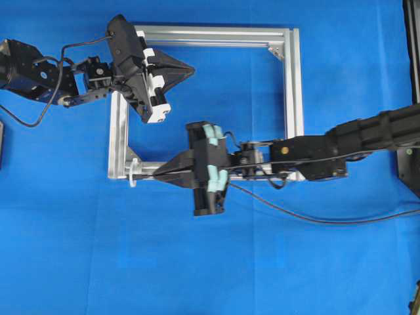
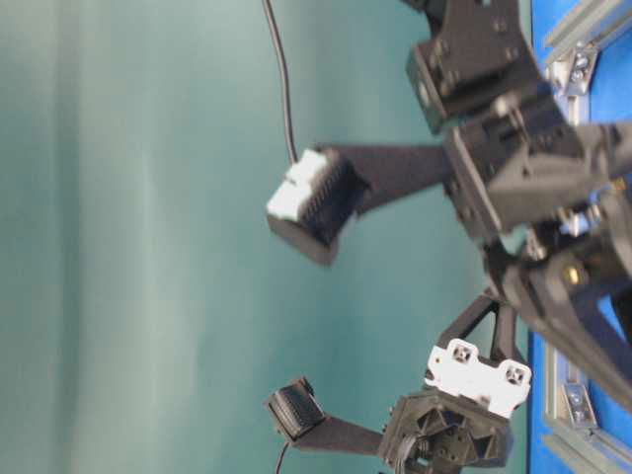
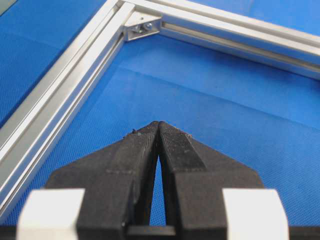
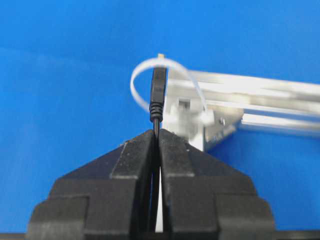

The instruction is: Insert the wire through the string loop located on the left side.

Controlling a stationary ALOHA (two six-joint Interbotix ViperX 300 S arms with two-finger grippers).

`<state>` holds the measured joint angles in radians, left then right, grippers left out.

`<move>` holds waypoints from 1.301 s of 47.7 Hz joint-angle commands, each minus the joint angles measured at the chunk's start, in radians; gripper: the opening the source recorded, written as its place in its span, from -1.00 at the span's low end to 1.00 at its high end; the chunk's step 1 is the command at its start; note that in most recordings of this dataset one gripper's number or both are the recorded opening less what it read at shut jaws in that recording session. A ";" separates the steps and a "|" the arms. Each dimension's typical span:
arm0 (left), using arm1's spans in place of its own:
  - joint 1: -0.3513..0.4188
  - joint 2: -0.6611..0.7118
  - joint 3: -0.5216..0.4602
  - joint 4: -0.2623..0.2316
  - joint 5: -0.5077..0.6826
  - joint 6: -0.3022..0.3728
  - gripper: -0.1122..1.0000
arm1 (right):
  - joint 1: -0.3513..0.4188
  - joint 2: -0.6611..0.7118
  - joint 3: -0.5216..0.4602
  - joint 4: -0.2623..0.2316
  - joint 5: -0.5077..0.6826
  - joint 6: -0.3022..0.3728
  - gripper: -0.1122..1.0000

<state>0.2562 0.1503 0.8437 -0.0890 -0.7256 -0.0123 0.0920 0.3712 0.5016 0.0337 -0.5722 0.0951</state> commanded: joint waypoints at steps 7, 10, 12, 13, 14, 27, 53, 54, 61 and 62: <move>-0.003 -0.034 -0.008 0.003 -0.005 -0.002 -0.80 | -0.012 0.028 -0.095 0.003 0.015 0.002 -0.81; -0.003 -0.034 -0.006 0.003 -0.005 -0.002 -0.80 | -0.012 0.038 -0.110 0.003 0.018 0.002 -0.81; -0.003 -0.034 -0.006 0.003 -0.005 -0.002 -0.80 | -0.012 0.044 -0.118 0.003 0.018 0.002 -0.81; -0.003 -0.034 -0.006 0.003 -0.005 -0.002 -0.80 | -0.012 0.046 -0.121 0.003 0.017 0.002 -0.81; -0.003 -0.034 -0.005 0.003 -0.005 -0.002 -0.80 | -0.012 0.048 -0.126 0.003 0.018 0.002 -0.81; -0.003 -0.034 -0.006 0.003 -0.005 0.000 -0.80 | -0.015 0.057 -0.138 0.003 0.018 0.002 -0.81; -0.002 -0.095 0.072 0.003 -0.006 0.000 -0.80 | -0.015 0.057 -0.135 0.003 0.026 0.002 -0.81; -0.003 -0.104 0.084 0.003 -0.006 0.000 -0.80 | -0.015 0.055 -0.135 0.003 0.026 0.002 -0.81; -0.002 -0.183 0.179 0.003 -0.006 -0.003 -0.80 | -0.015 0.055 -0.135 0.003 0.026 0.002 -0.81; -0.002 -0.193 0.193 0.003 -0.006 -0.005 -0.80 | -0.015 0.055 -0.135 0.003 0.026 0.002 -0.81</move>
<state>0.2562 0.0184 1.0032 -0.0890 -0.7256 -0.0138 0.0798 0.4495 0.3820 0.0337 -0.5430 0.0951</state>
